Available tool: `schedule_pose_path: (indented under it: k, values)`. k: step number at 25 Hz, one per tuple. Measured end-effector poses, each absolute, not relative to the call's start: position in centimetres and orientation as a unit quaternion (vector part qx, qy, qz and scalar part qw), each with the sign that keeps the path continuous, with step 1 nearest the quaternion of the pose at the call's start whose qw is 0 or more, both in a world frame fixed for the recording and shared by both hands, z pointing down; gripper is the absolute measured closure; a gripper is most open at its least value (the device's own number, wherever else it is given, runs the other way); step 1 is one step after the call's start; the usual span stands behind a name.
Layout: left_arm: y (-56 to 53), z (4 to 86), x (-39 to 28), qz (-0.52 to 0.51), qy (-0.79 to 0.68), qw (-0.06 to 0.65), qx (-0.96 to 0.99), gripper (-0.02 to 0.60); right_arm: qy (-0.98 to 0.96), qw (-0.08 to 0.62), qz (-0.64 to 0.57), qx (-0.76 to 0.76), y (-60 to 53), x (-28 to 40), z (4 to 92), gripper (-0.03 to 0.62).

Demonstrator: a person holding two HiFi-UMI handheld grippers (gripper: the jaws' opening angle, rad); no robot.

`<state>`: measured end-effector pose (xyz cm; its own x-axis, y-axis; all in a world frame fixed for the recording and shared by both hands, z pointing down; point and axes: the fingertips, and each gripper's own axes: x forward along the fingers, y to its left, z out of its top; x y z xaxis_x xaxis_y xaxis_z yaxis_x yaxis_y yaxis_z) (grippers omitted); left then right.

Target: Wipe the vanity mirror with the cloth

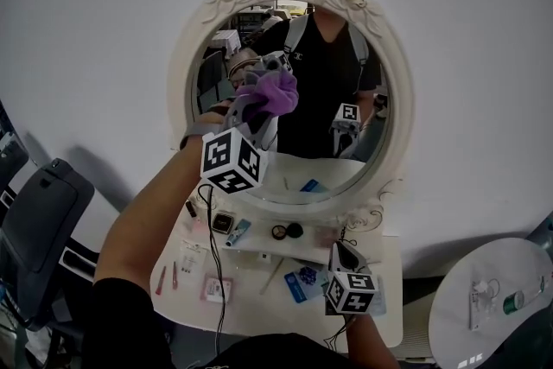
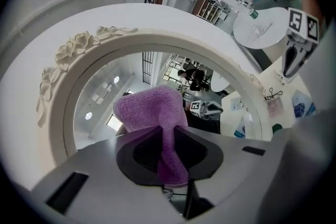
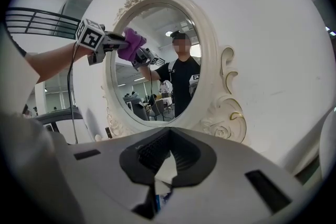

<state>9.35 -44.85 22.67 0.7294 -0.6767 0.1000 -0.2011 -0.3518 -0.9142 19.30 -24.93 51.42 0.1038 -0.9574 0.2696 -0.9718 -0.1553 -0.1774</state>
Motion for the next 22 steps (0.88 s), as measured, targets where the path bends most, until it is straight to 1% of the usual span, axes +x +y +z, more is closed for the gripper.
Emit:
schedule_pose_path:
  k: [7,14,16,19,22]
  values:
    - [-45.2,31.1,8.8,-0.266,0.261,0.458,-0.807,0.512,-0.647,0.038,0.168,0.743,-24.7,19.5,52.1,0.585]
    - [-45.5,37.0,8.6,-0.289,0.243,0.417,-0.827,0.512,-0.654,0.056,0.163,0.737,-25.2,18.3,52.0,0.585]
    - [-45.5,38.8,8.5,-0.311,0.233,0.397,-0.831,0.512,-0.655,0.057,0.161,0.736,-25.2,18.0,51.9,0.585]
    - [-45.6,43.7,8.1,-0.362,0.204,0.352,-0.839,0.511,-0.655,0.056,0.159,0.737,-25.2,17.8,51.8,0.585]
    - [-44.8,49.2,7.1,-0.394,0.182,0.35,-0.83,0.511,-0.657,0.059,0.156,0.735,-24.9,17.3,51.8,0.585]
